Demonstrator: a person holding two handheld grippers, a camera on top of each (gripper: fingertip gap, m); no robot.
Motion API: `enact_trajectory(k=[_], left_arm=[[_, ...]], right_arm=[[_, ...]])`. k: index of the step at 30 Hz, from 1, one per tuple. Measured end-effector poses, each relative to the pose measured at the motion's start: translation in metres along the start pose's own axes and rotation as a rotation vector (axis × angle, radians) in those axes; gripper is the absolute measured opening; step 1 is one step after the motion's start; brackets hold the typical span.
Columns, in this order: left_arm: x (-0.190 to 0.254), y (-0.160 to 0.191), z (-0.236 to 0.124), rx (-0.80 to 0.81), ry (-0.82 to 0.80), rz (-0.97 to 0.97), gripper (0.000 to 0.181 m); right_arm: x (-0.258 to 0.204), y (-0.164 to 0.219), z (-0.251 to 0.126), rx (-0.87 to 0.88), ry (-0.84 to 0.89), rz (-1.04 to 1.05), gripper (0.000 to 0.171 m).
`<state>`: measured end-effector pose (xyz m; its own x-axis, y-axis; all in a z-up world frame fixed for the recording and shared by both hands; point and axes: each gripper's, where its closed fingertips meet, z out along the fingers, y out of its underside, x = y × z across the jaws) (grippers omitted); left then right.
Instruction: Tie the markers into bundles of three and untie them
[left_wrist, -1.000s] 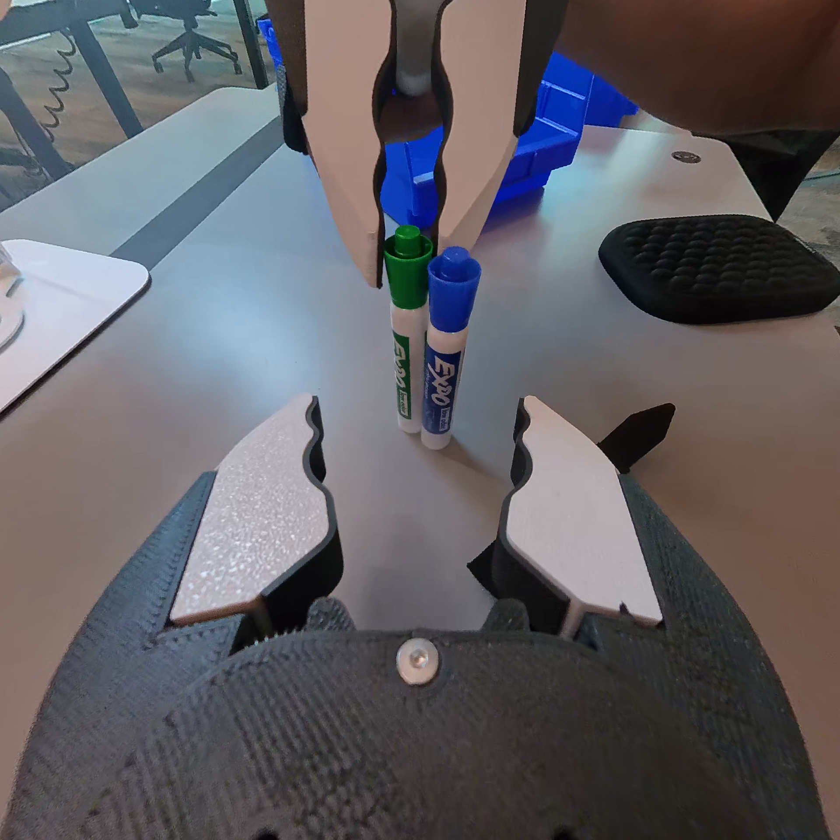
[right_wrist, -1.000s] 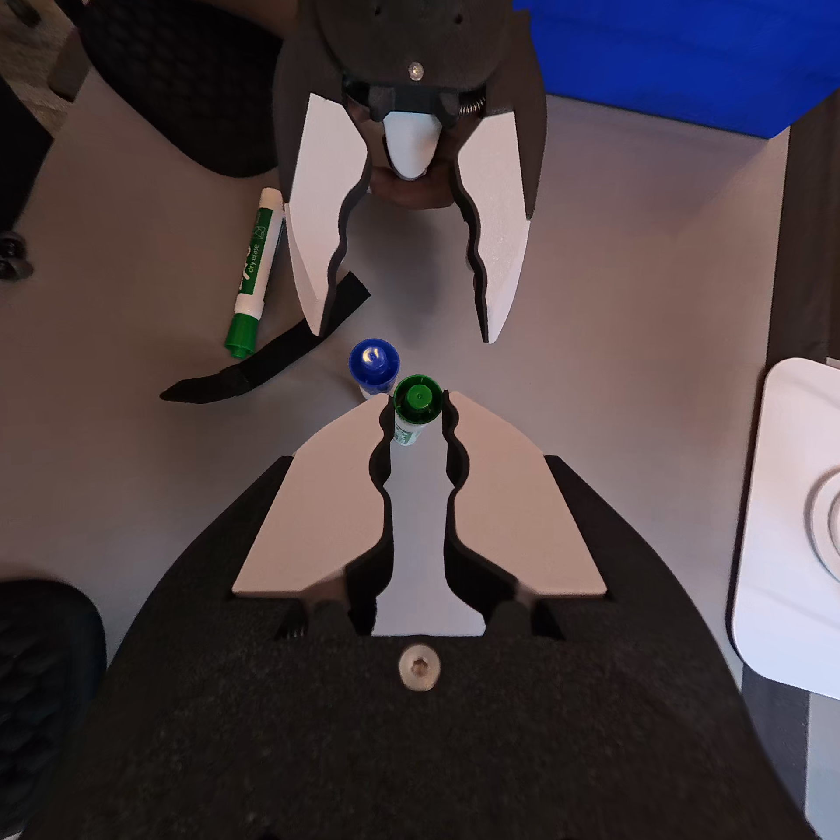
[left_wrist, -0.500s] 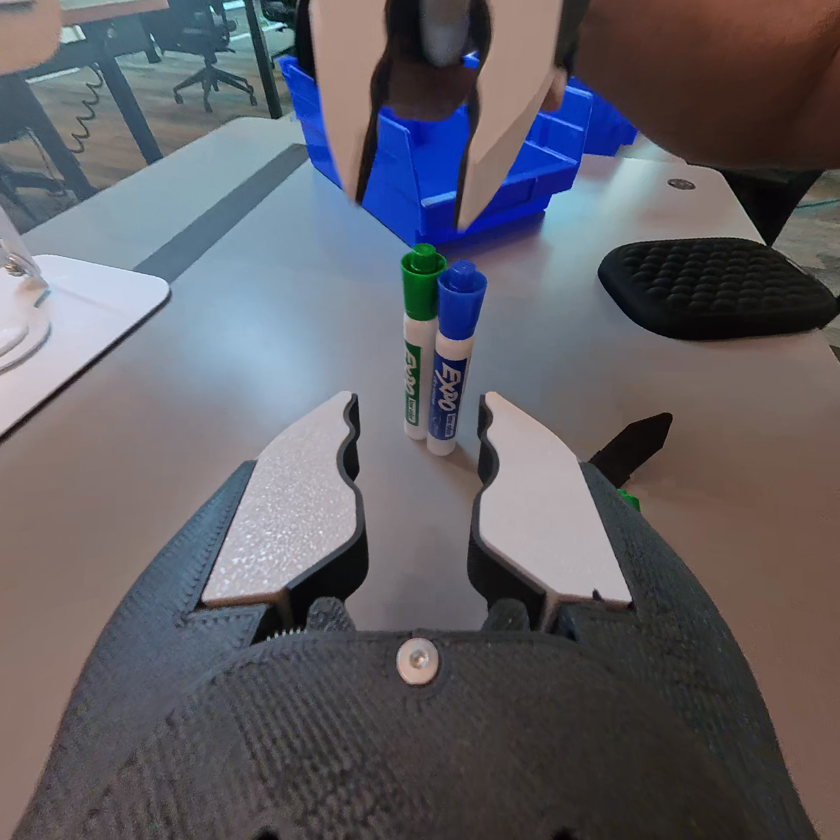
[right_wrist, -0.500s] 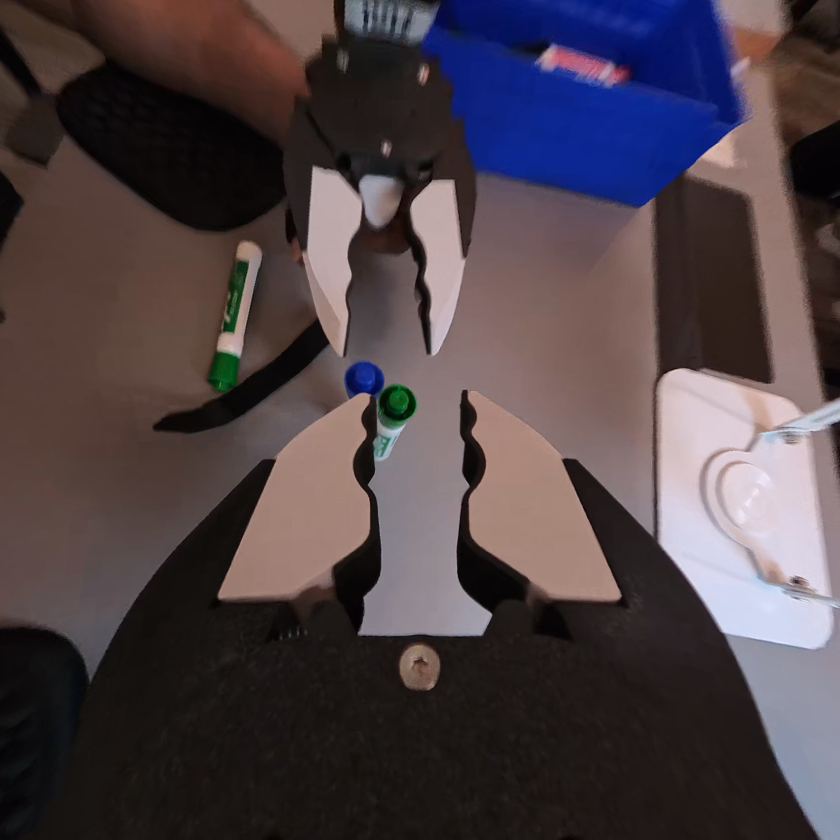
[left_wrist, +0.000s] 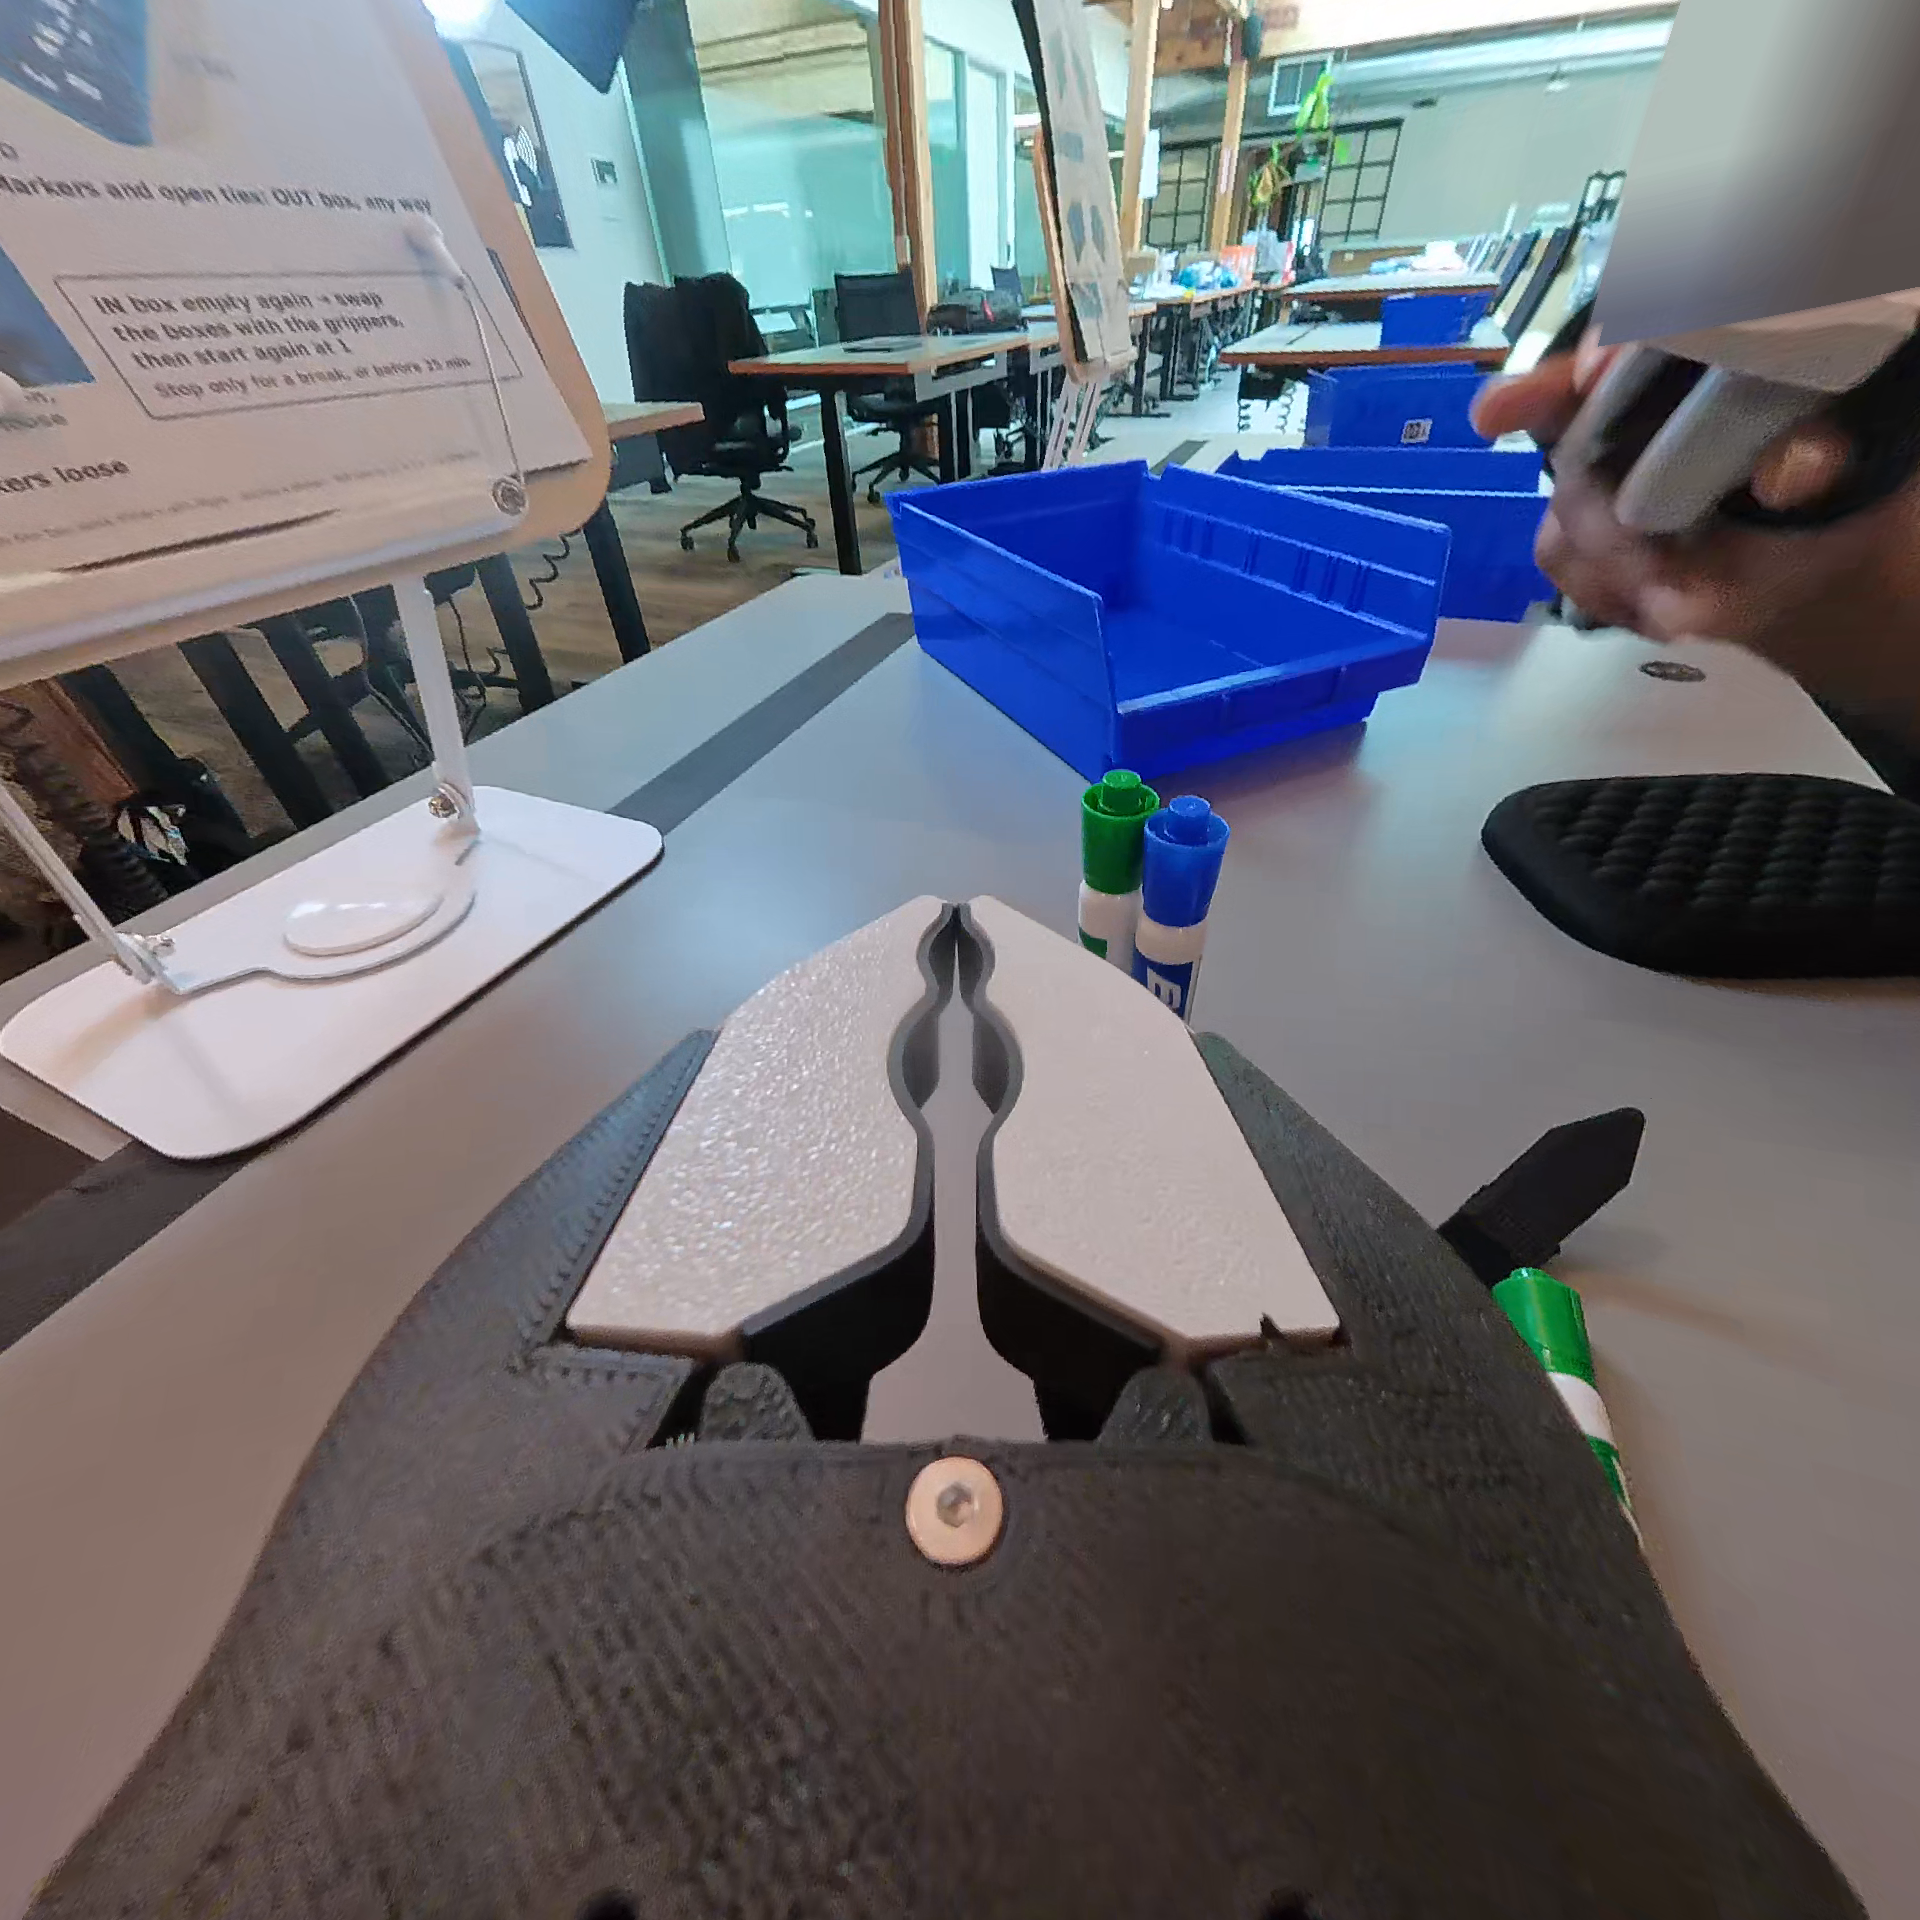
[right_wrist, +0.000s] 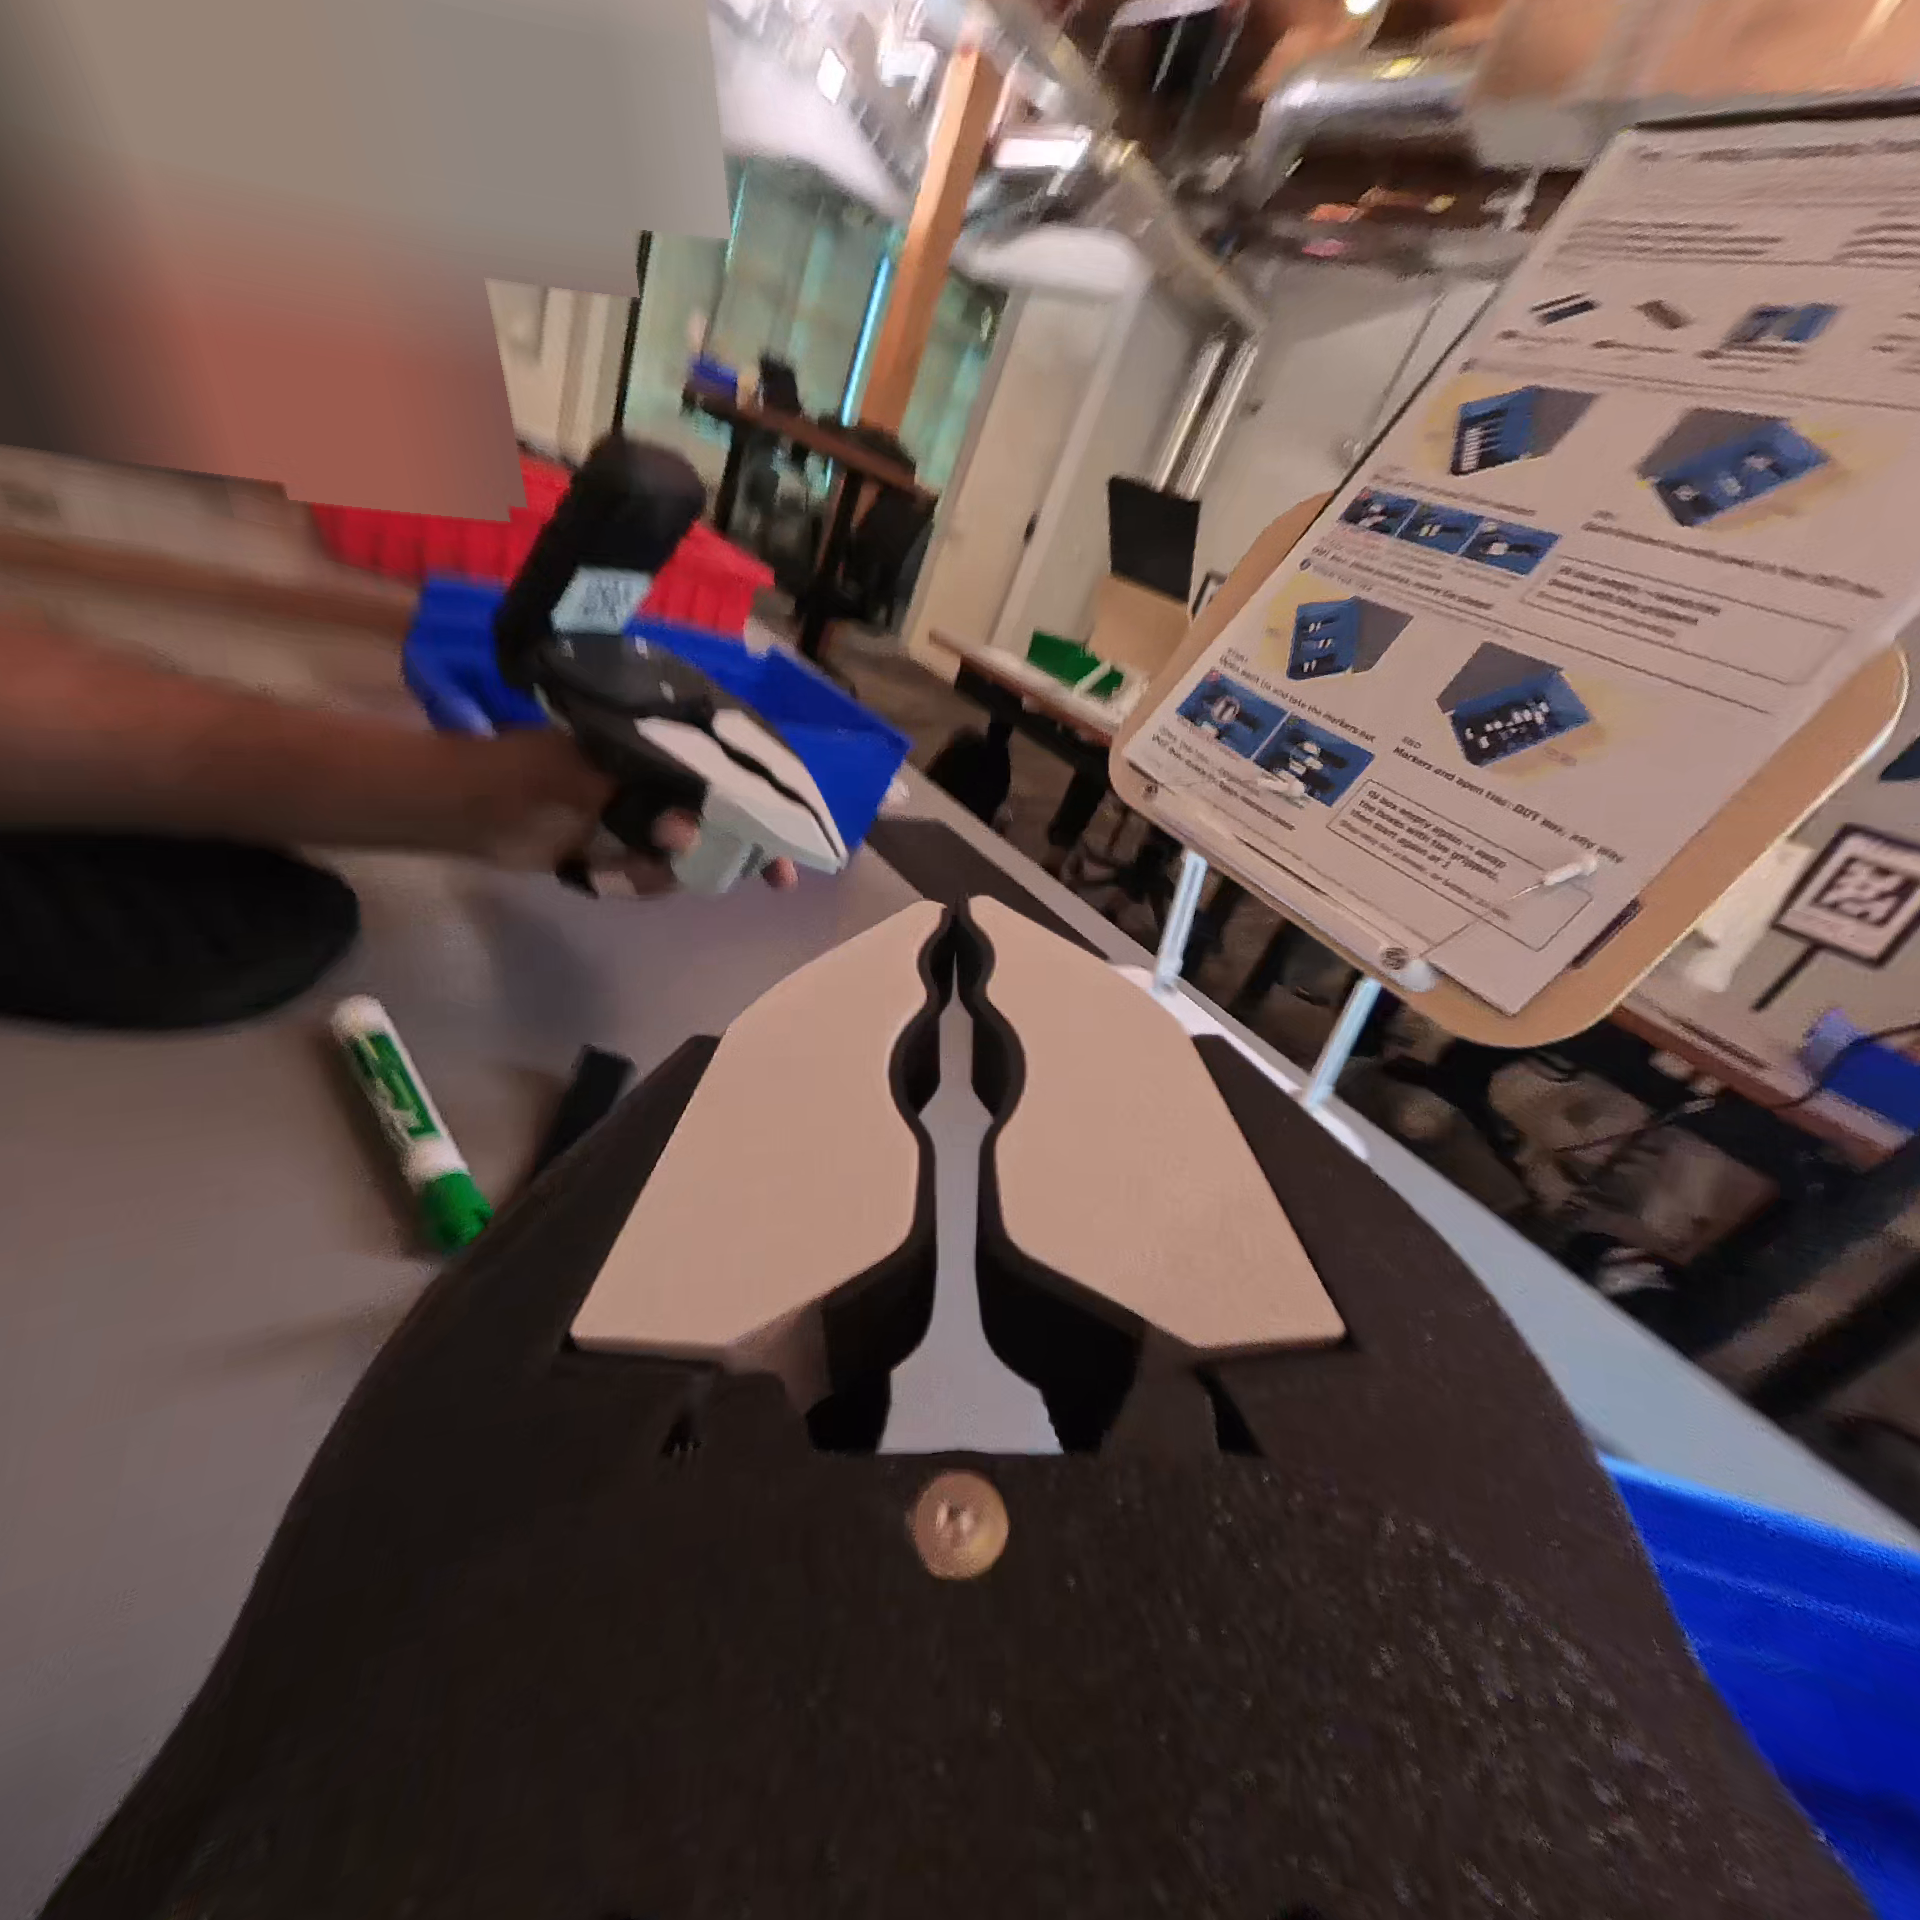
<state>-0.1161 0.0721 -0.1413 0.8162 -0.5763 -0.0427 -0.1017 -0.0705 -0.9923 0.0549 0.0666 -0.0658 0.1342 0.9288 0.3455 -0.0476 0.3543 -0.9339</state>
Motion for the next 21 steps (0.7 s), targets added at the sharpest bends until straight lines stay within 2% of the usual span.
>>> enact_trajectory(k=[1, 4, 5, 6, 7, 8, 10, 12, 13, 17, 18, 21], left_arm=[[-0.001, -0.003, 0.000, 0.013, -0.006, 0.002, 0.000], [0.001, -0.010, -0.002, 0.055, -0.011, 0.048, 0.000], [-0.002, -0.009, -0.001, 0.050, -0.032, 0.079, 0.000], [-0.003, -0.009, -0.002, 0.045, -0.050, 0.111, 0.000], [-0.004, -0.008, -0.002, 0.040, -0.061, 0.132, 0.000], [-0.004, -0.007, -0.002, 0.033, -0.065, 0.145, 0.000], [-0.002, -0.007, -0.003, 0.035, -0.065, 0.176, 0.000], [0.000, -0.009, -0.003, 0.043, -0.065, 0.168, 0.000], [0.001, -0.011, -0.003, 0.051, -0.065, 0.153, 0.000], [0.006, -0.012, -0.001, 0.040, -0.059, 0.105, 0.000], [0.008, -0.011, -0.001, 0.033, -0.055, 0.099, 0.000], [0.013, -0.006, 0.002, -0.009, -0.025, 0.079, 0.000]], right_arm=[[-0.003, -0.002, -0.003, 0.062, 0.002, 0.099, 0.000], [0.005, -0.015, -0.005, 0.324, -0.075, 0.591, 0.000], [0.012, -0.014, -0.005, 0.378, -0.104, 0.721, 0.000], [0.016, -0.010, -0.002, 0.386, -0.114, 0.757, 0.000], [0.015, -0.002, 0.005, 0.329, -0.097, 0.670, 0.000], [0.010, 0.012, 0.013, 0.208, -0.053, 0.456, 0.000], [0.005, 0.046, 0.025, -0.062, 0.080, -0.159, 0.000], [-0.007, 0.058, 0.034, -0.160, 0.082, -0.459, 0.017], [-0.013, 0.056, 0.038, -0.150, 0.081, -0.477, 0.019], [-0.035, 0.034, 0.046, 0.023, -0.143, 0.179, 0.015], [-0.042, 0.036, 0.046, 0.004, -0.196, 0.195, 0.014], [-0.055, 0.062, 0.038, -0.166, -0.225, -0.129, 0.018]])
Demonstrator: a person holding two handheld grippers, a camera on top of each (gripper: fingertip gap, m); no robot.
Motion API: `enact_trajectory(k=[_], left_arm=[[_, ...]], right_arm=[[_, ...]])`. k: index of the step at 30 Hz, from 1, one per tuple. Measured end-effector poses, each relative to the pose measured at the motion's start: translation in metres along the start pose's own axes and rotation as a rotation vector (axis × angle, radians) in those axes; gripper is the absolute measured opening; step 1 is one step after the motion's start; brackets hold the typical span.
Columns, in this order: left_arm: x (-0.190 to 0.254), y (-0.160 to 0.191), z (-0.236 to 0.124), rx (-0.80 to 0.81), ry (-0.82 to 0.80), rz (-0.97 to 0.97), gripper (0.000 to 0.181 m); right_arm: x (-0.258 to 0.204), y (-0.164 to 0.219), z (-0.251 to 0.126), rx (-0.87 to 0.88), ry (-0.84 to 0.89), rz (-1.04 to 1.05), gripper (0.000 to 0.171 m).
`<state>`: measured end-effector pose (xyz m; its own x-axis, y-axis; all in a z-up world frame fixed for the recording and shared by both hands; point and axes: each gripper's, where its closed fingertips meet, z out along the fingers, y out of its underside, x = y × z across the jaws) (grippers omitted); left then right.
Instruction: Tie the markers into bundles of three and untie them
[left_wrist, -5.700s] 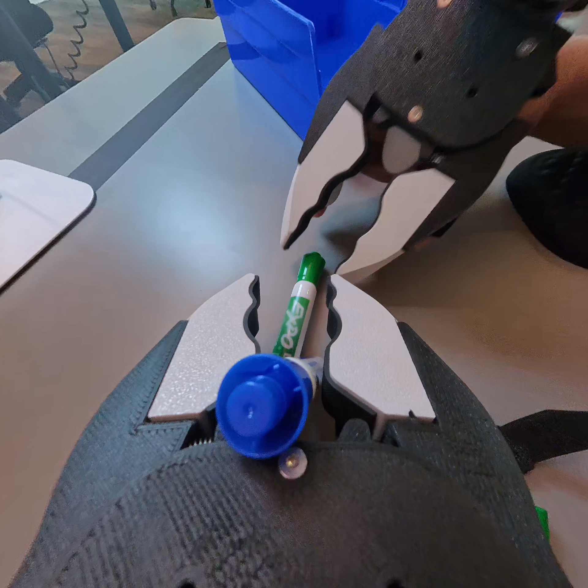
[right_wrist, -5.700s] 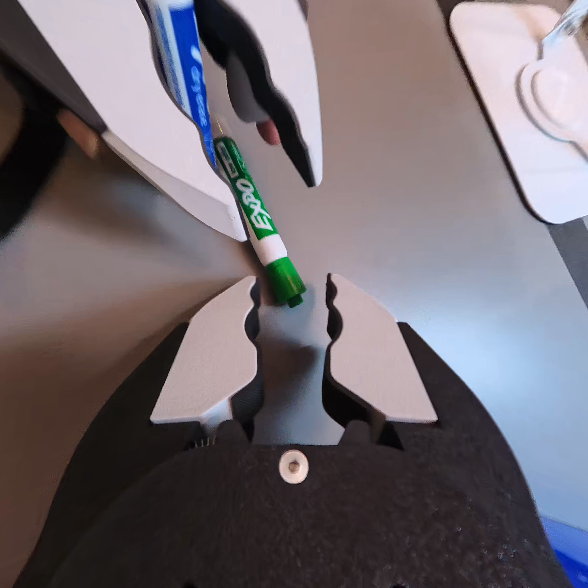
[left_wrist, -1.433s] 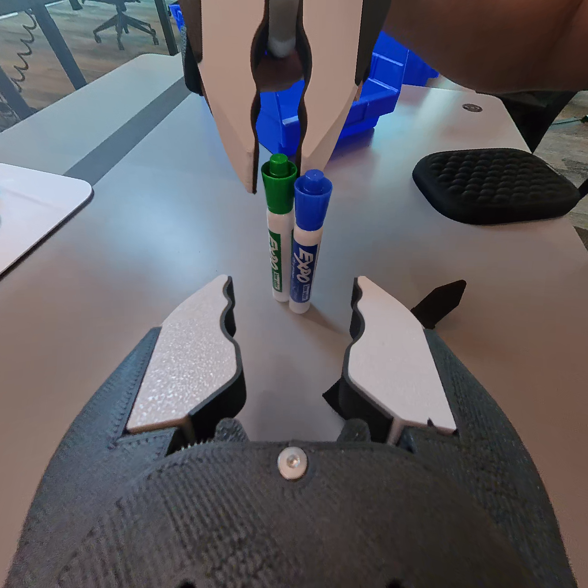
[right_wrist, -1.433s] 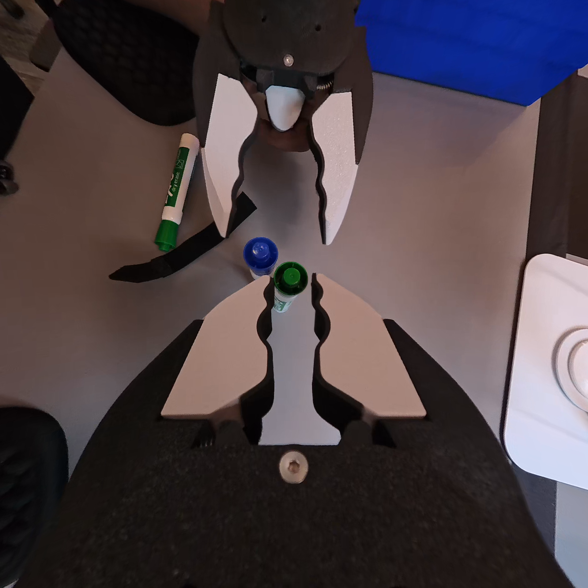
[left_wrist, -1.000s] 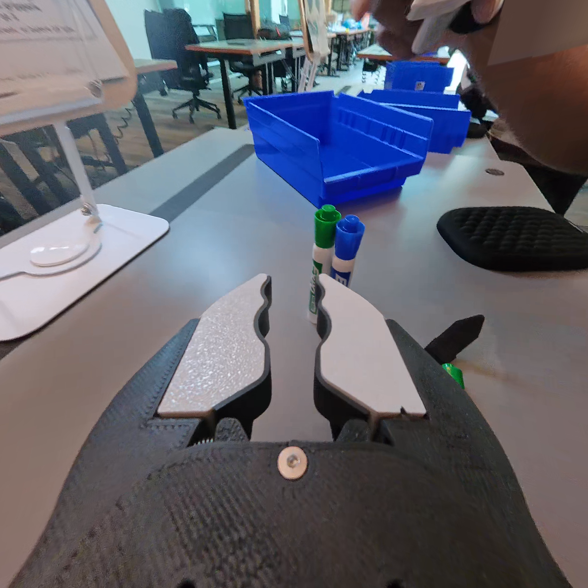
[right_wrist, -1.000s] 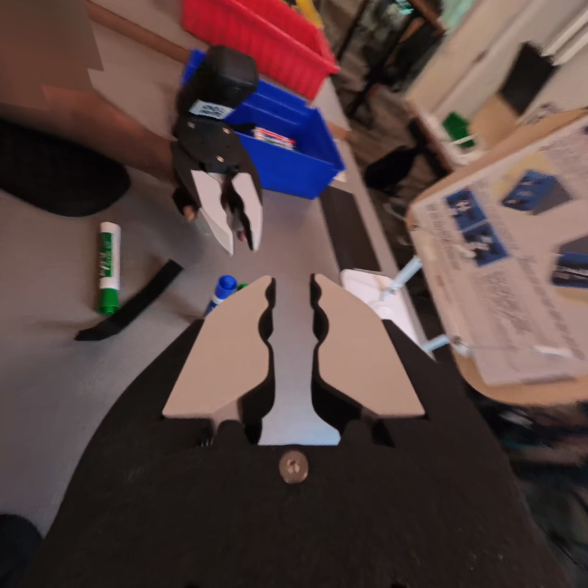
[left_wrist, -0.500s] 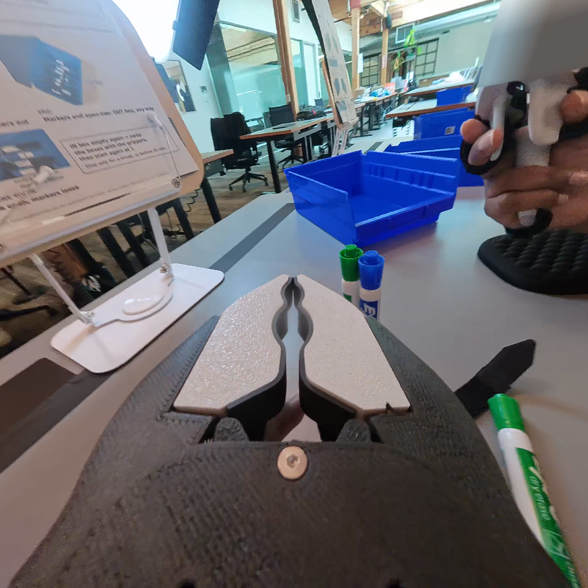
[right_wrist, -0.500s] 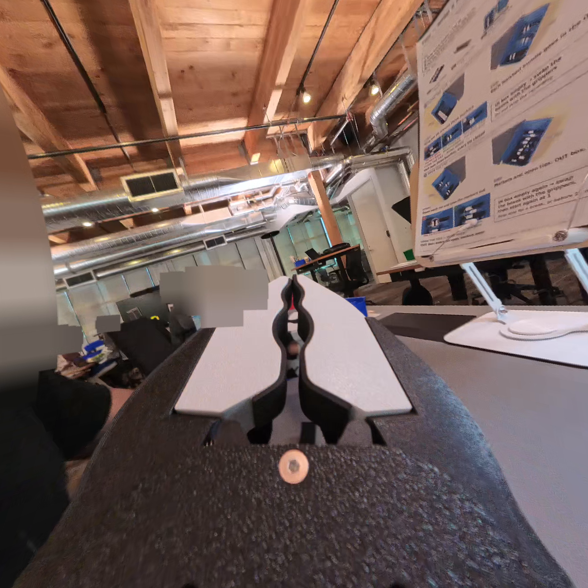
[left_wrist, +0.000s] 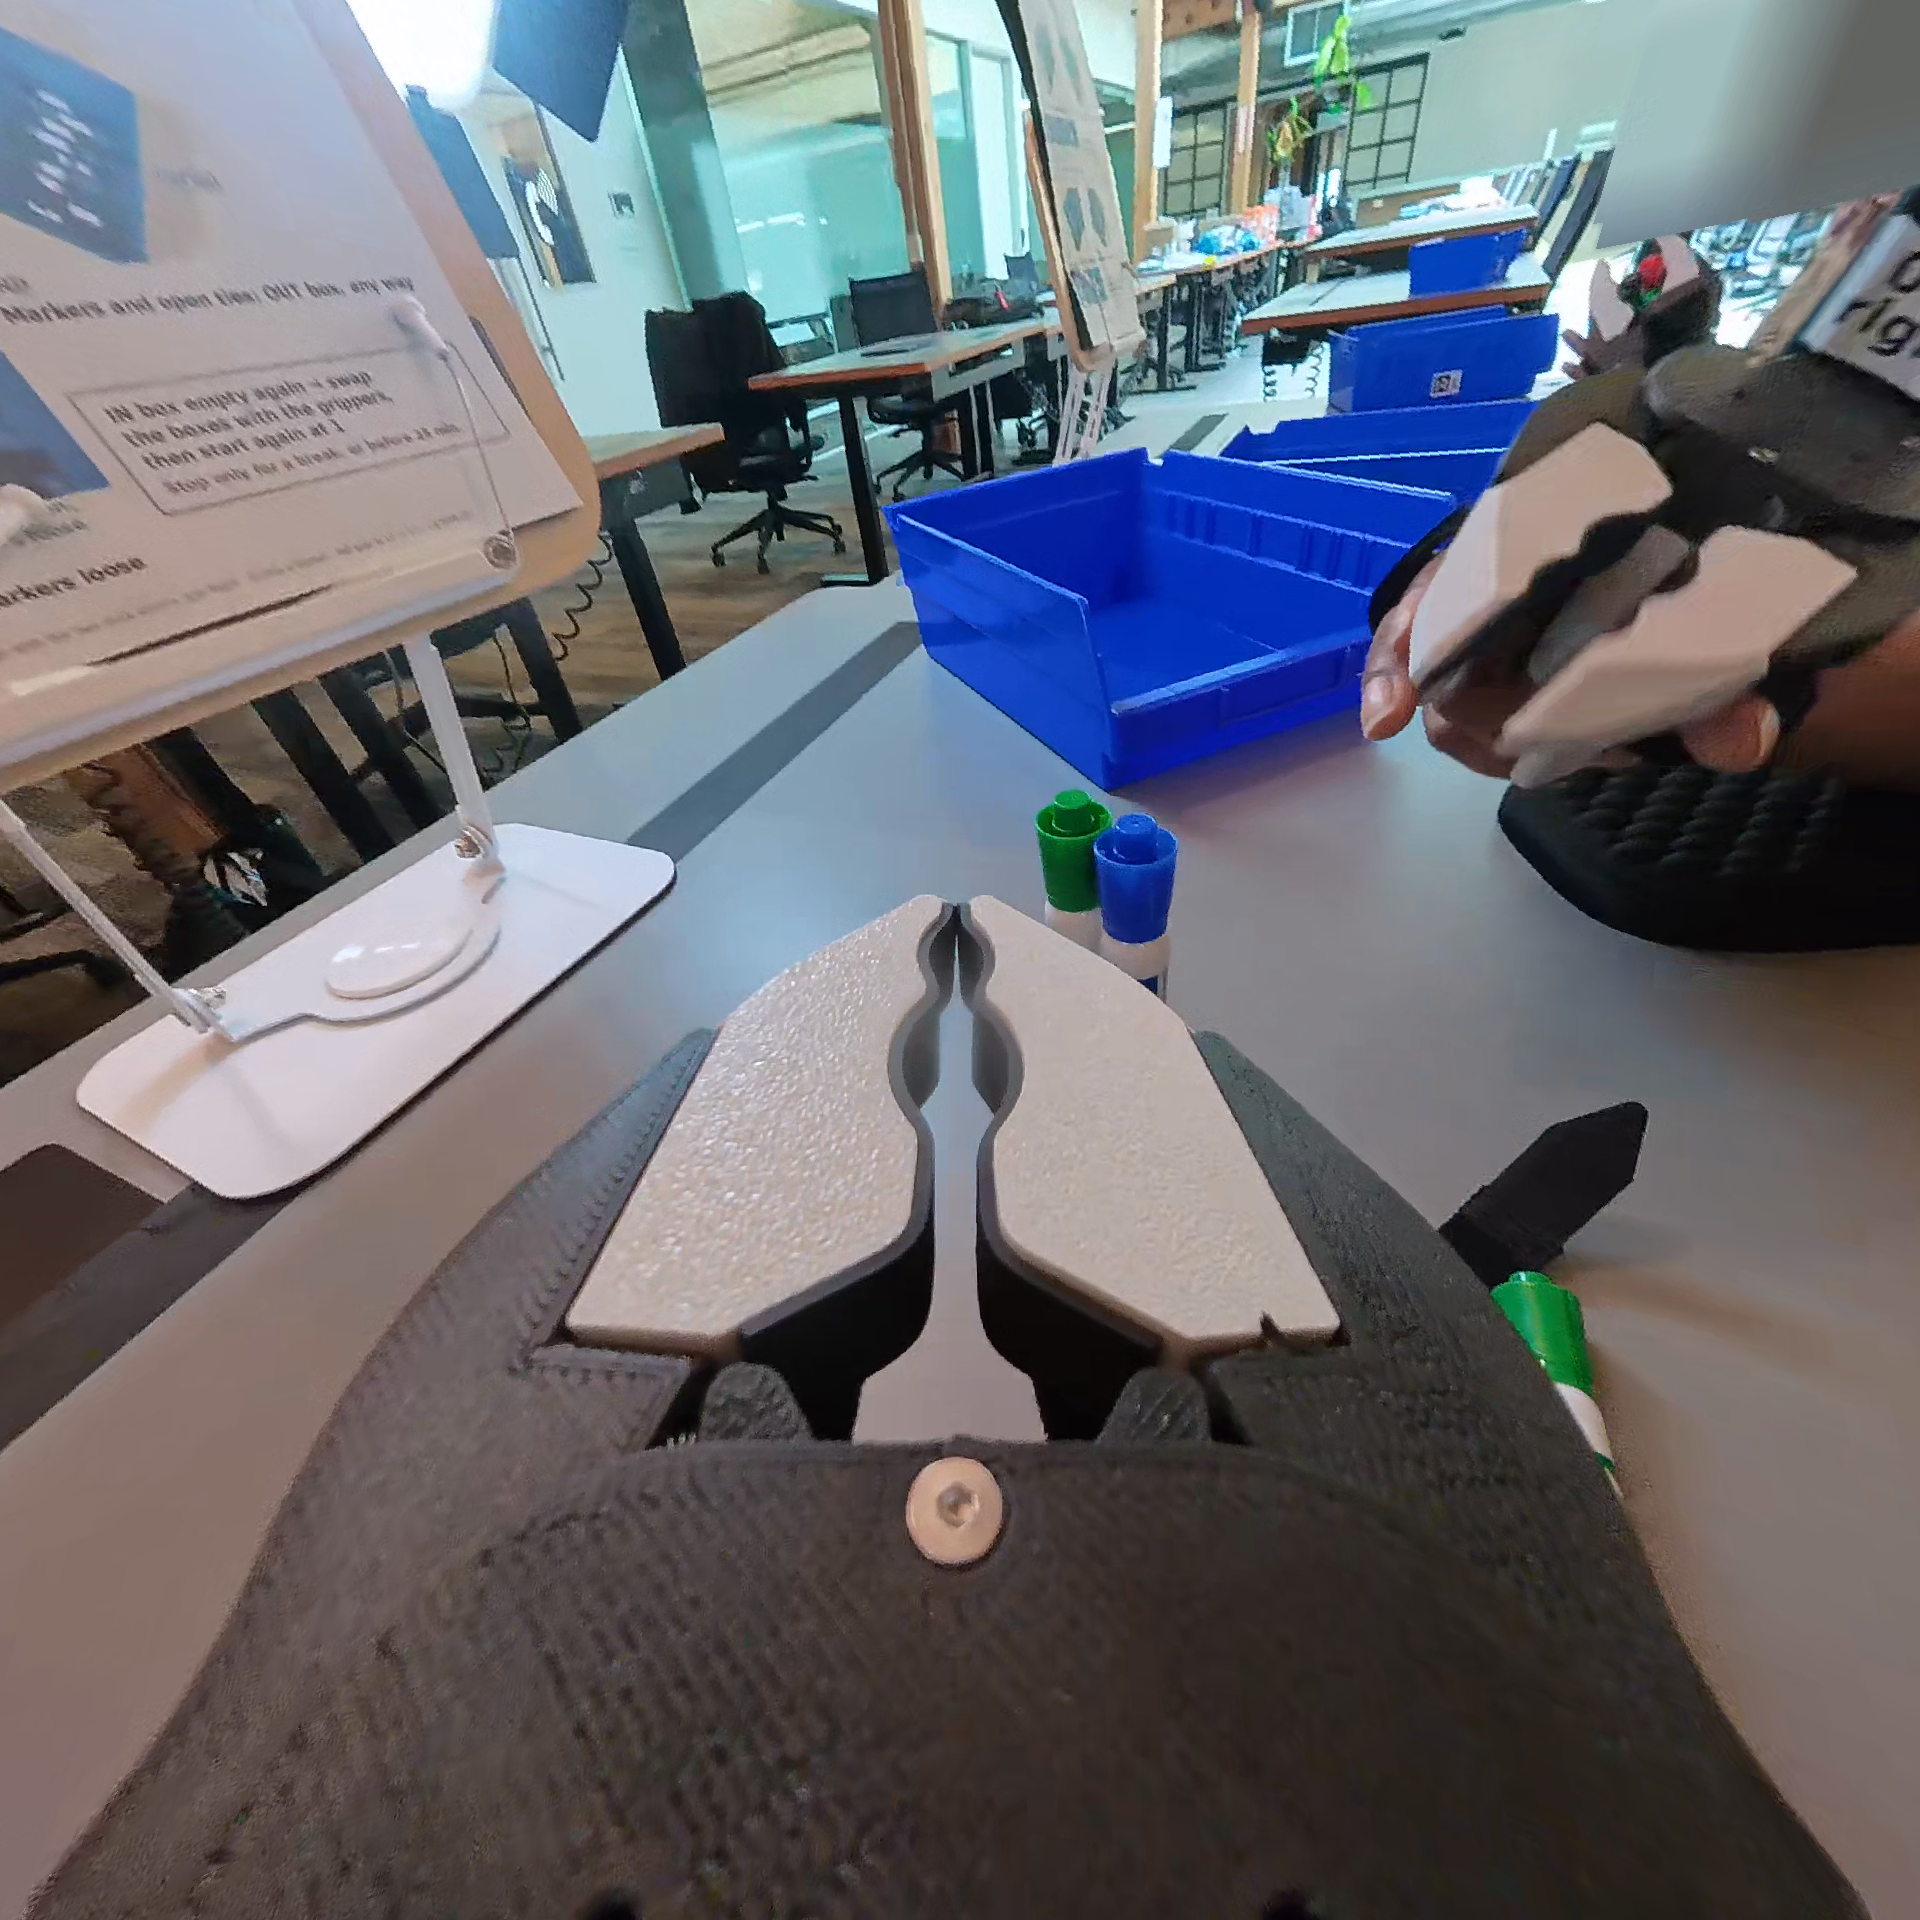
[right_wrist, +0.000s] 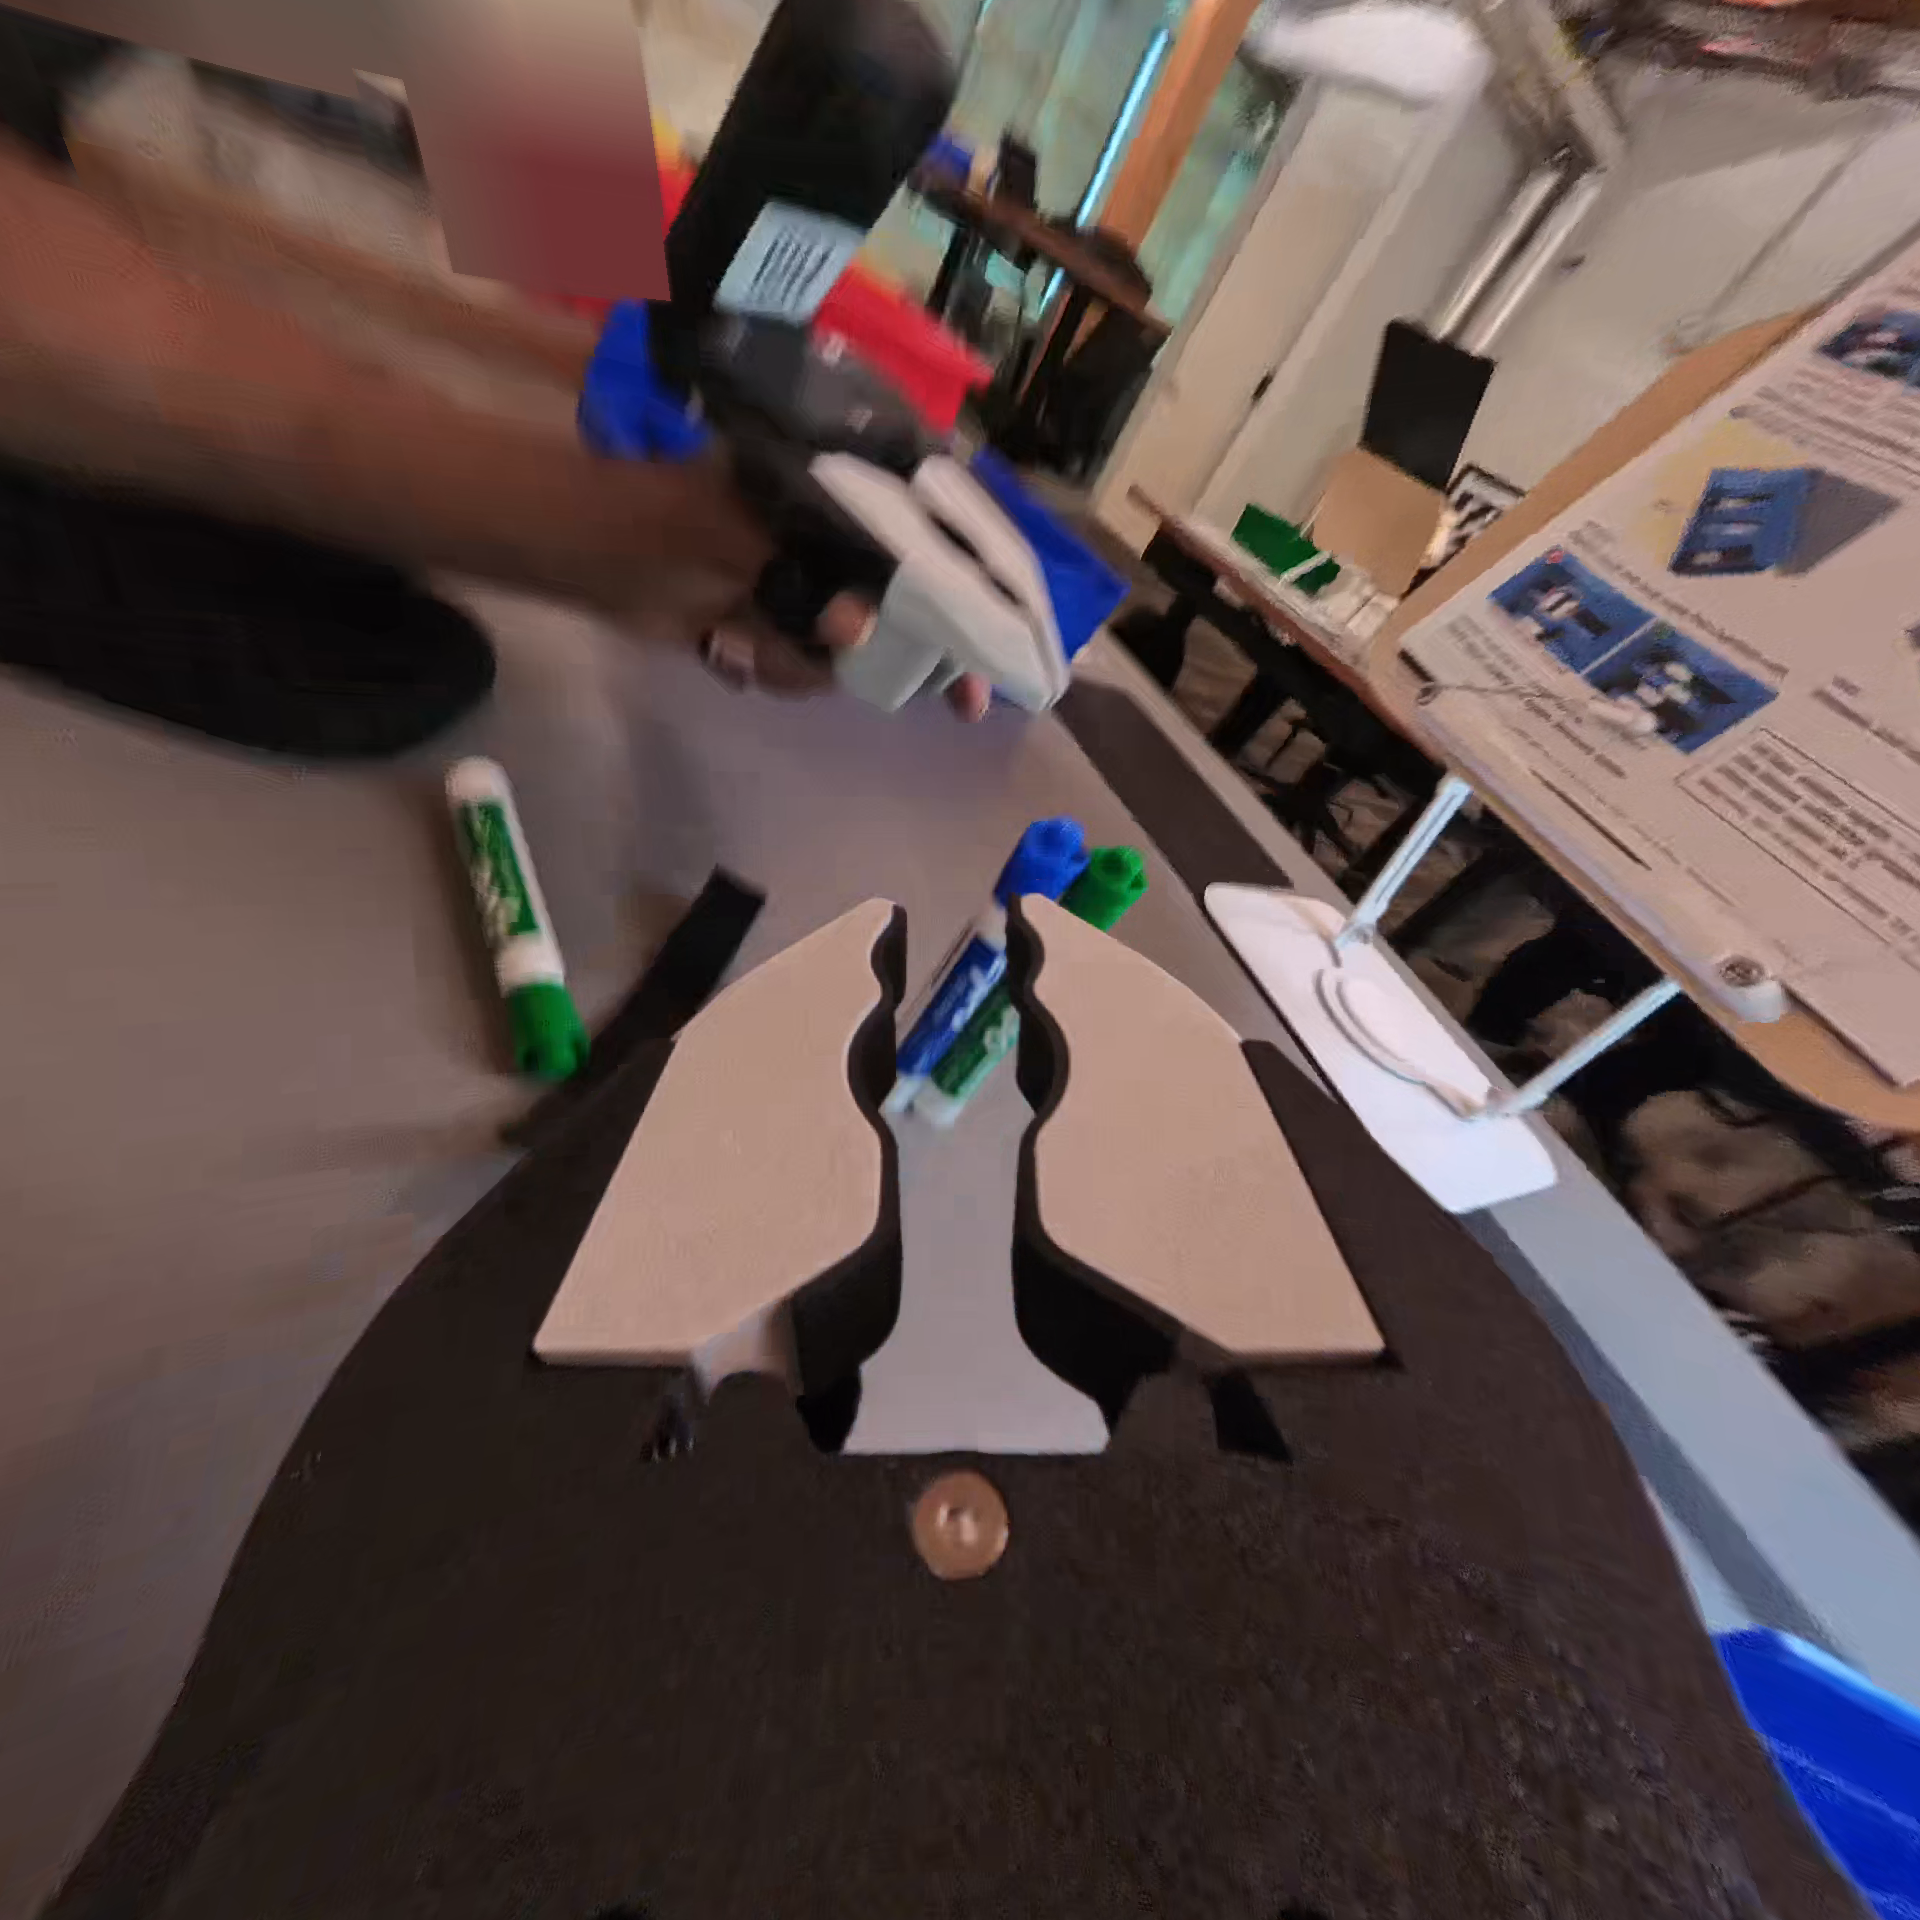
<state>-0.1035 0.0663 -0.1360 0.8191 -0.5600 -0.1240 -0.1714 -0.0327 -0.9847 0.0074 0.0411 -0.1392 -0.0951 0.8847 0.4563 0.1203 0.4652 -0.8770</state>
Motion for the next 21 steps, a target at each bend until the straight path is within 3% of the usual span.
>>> enact_trajectory(k=[6, 13, 16, 21], left_arm=[[-0.004, 0.013, 0.003, -0.069, 0.013, -0.020, 0.018], [-0.005, 0.030, 0.005, -0.133, 0.060, -0.067, 0.031], [-0.004, 0.035, 0.006, -0.156, 0.058, -0.059, 0.034], [-0.006, 0.037, 0.005, -0.161, 0.043, -0.047, 0.034]], right_arm=[[-0.063, 0.048, -0.018, -0.291, -0.285, -0.128, 0.026], [-0.097, 0.067, -0.001, -0.377, -0.394, -0.308, 0.032], [-0.100, 0.065, 0.006, -0.356, -0.430, -0.407, 0.003], [-0.089, 0.050, -0.011, -0.354, -0.462, -0.406, 0.002]])
